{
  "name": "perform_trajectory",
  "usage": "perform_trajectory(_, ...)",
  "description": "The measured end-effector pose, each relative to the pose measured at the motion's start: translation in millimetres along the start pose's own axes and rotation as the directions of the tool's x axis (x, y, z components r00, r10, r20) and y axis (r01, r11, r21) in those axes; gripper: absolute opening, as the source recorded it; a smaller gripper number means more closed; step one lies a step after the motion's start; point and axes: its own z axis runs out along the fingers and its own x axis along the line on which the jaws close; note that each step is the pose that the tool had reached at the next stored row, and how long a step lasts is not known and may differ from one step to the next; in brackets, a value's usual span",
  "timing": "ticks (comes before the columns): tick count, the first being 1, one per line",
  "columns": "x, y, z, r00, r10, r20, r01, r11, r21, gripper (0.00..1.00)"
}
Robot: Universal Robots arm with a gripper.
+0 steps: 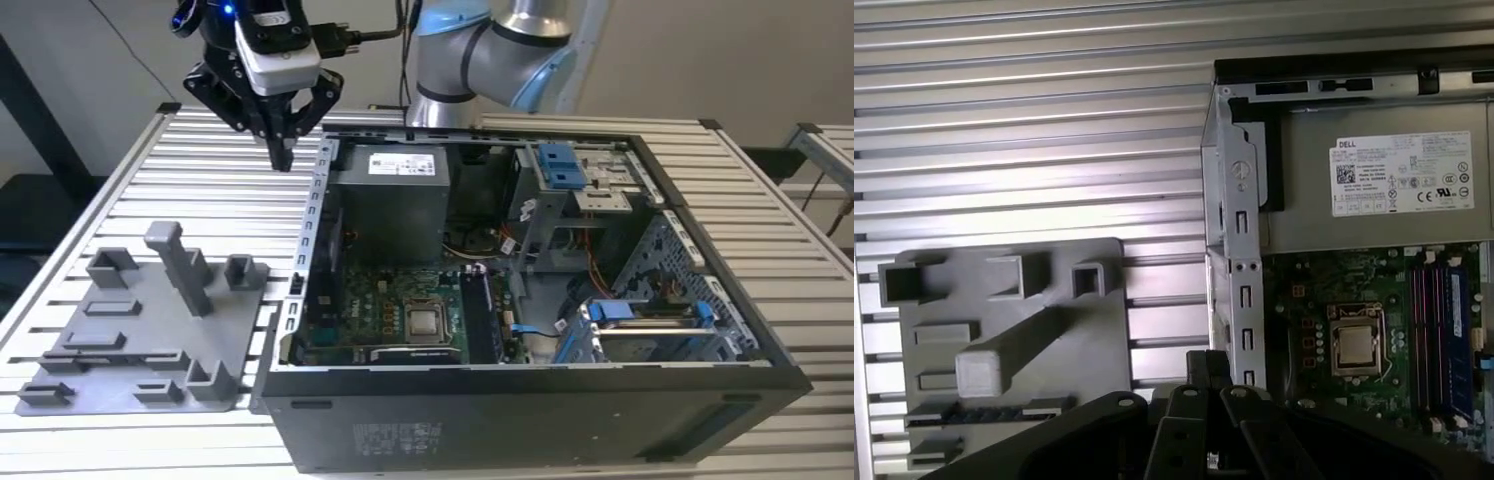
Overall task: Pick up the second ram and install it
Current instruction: 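Reach for the second ram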
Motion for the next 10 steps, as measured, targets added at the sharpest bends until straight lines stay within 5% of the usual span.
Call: perform_trajectory(10, 10.8, -2.8, 2.1, 1.0, 0.0, -0.0001, 0.0, 1.0, 0.0, 0.11)
